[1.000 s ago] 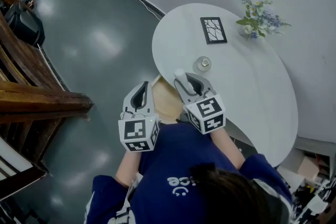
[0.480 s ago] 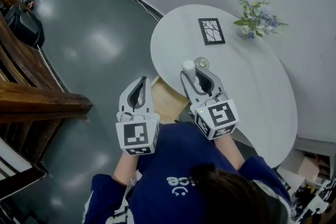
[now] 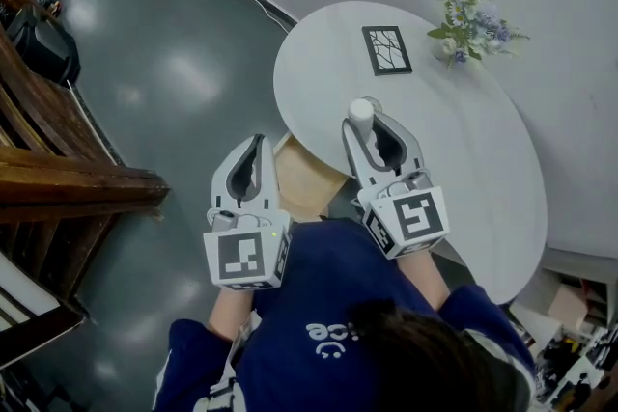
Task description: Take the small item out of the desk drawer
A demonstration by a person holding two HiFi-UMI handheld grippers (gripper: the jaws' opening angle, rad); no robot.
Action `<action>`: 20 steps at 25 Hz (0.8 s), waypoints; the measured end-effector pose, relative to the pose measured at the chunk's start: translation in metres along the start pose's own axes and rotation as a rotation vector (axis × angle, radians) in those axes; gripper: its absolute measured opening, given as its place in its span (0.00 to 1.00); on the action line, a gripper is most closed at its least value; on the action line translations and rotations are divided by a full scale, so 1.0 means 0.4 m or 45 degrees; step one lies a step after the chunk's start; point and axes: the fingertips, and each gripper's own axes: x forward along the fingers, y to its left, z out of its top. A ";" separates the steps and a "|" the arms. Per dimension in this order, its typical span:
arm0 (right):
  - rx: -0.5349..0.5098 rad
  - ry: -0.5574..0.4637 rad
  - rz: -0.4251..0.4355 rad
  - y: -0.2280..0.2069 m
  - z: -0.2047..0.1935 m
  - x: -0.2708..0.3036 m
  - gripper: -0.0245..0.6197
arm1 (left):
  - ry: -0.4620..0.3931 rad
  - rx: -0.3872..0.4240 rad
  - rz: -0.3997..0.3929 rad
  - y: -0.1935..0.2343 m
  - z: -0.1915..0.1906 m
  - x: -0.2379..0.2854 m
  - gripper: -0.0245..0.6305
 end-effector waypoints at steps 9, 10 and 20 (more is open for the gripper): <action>-0.047 -0.010 -0.011 0.003 0.002 -0.008 0.25 | -0.013 0.043 0.007 -0.008 0.014 -0.006 0.04; -0.053 -0.004 -0.015 0.002 -0.001 -0.007 0.25 | -0.013 0.043 0.004 -0.010 0.013 -0.006 0.04; -0.071 0.011 -0.033 0.007 -0.014 -0.002 0.25 | 0.011 0.051 -0.008 -0.009 -0.009 -0.004 0.04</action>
